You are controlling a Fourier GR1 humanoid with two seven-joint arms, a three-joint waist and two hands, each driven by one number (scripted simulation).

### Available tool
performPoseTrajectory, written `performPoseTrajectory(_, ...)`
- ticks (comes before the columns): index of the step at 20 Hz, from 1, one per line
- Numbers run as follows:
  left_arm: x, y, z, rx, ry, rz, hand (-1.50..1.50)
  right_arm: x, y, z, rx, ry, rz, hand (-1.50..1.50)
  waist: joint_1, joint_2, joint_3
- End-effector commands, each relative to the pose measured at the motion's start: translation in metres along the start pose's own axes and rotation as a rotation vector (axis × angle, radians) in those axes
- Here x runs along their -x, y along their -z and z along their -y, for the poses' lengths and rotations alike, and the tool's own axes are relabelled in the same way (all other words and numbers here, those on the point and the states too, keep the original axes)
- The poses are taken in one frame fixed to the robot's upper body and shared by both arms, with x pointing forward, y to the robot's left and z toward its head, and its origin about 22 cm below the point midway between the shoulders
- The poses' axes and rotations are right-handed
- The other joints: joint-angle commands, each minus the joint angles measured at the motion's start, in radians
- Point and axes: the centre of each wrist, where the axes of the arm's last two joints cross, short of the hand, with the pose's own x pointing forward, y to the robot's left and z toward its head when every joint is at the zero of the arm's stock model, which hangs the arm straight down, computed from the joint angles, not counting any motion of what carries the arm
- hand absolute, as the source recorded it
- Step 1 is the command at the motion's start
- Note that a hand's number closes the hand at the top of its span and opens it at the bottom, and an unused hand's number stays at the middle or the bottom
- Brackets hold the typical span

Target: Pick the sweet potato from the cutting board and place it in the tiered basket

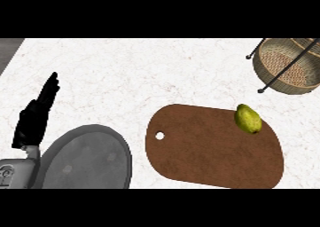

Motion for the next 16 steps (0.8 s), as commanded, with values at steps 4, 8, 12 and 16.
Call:
performPoseTrajectory(4, 0.009, -0.014, 0.009, 0.01, 0.006, -0.003, 0.0, 0.026, 0.016, -0.02, -0.085, 0.029, 0.051, 1.5, 0.001, -0.001, 0.0)
performPoseTrajectory(8, 0.003, -0.001, -0.004, 0.0, 0.005, 0.014, 0.0, 0.045, 0.014, -0.042, -0.163, 0.107, 0.053, 1.5, 0.0, 0.001, 0.0)
performPoseTrajectory(12, 0.002, -0.008, 0.005, 0.016, 0.012, 0.009, 0.0, 0.066, 0.003, -0.073, -0.235, 0.108, 0.041, 1.5, 0.009, 0.002, 0.001)
performPoseTrajectory(16, -0.001, 0.001, 0.01, 0.012, 0.005, -0.008, 0.0, 0.075, 0.004, -0.079, -0.354, 0.292, -0.123, -1.5, 0.003, 0.003, 0.001)
